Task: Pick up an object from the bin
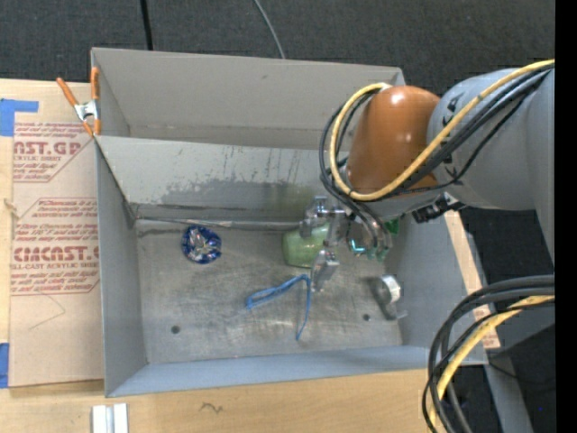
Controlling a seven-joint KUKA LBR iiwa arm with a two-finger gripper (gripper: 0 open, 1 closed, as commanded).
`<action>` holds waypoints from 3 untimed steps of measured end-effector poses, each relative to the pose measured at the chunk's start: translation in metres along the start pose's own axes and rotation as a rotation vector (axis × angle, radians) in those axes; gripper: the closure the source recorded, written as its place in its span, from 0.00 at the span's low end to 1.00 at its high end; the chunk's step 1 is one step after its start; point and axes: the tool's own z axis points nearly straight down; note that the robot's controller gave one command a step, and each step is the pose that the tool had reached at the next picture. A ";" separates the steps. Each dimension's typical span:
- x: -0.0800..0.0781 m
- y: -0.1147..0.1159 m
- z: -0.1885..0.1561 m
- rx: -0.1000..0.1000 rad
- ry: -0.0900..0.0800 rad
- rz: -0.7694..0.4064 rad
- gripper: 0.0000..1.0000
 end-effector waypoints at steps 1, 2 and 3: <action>0.008 0.008 0.028 0.001 -0.007 -0.165 0.00; 0.059 -0.004 0.065 0.000 -0.002 -0.149 0.00; 0.059 -0.004 0.063 0.001 0.002 -0.150 1.00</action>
Offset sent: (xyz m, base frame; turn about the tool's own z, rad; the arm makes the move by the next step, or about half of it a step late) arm -0.0201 0.0142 -0.0677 -0.2708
